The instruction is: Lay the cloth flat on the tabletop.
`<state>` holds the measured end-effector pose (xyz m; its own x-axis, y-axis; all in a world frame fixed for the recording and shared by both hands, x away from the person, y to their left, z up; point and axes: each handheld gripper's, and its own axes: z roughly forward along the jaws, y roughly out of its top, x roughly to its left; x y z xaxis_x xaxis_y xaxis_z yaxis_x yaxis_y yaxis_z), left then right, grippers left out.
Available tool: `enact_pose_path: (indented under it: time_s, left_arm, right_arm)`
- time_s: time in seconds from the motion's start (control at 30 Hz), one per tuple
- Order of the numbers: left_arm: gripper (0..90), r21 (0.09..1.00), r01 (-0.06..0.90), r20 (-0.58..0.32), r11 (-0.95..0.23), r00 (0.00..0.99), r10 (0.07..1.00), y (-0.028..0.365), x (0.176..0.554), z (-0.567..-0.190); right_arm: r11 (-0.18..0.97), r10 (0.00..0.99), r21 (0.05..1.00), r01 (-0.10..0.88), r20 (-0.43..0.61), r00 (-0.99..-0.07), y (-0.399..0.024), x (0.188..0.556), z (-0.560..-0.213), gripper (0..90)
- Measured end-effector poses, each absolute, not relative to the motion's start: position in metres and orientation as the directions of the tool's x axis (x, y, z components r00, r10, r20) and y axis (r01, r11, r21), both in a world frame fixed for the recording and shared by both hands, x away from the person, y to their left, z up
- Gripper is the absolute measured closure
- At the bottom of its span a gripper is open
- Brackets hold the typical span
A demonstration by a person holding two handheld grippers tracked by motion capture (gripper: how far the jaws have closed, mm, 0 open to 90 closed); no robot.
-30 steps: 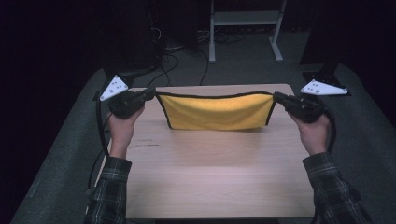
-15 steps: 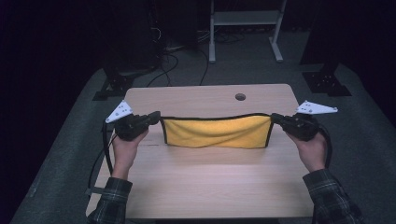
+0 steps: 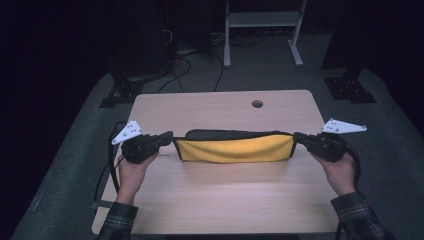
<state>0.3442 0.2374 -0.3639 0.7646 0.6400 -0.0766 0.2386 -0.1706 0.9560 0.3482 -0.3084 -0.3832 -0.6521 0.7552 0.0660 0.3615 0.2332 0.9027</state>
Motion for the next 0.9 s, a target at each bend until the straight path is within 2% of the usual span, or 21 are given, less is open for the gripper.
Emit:
enact_pose_path:
  time_s: [0.17,0.6,0.9]
  left_arm:
    - [89.3,0.937,0.299,-0.124,-0.181,0.77,0.626,0.237,0.332,-0.384]
    - [89.2,0.906,0.372,-0.183,-0.201,0.775,0.605,0.244,0.304,-0.408]
    - [89.2,0.865,0.431,-0.222,-0.257,0.788,0.575,0.245,0.282,-0.427]
  right_arm:
    - [0.255,0.737,0.874,0.414,0.101,-0.668,-0.313,0.335,-0.404,83.9]
    - [0.312,0.702,0.828,0.466,0.129,-0.7,-0.313,0.302,-0.426,83.6]
    - [0.377,0.682,0.781,0.498,0.13,-0.72,-0.311,0.282,-0.439,83.5]
